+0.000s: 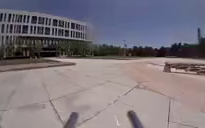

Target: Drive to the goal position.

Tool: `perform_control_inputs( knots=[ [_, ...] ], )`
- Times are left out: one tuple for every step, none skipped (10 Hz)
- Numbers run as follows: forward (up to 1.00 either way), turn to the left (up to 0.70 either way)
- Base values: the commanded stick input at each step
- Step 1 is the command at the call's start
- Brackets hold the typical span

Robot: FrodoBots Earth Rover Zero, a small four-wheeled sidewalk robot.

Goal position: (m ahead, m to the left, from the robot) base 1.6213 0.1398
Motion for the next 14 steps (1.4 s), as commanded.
perform_control_inputs(
  knots=[
    [0.7, 0.01],
    [0.7, 0.01],
    [0.7, 0.01],
    [0.7, 0.01],
    [0.7, 0.01],
    [0.7, 0.01],
    [0.7, 0.01],
    [0.7, 0.01],
    [0.7, 0.01],
    [0.7, 0.01],
    [0.7, 0.01],
    [0.7, 0.01],
    [0.7, 0.01],
    [0.7, 0.01]
  ],
)
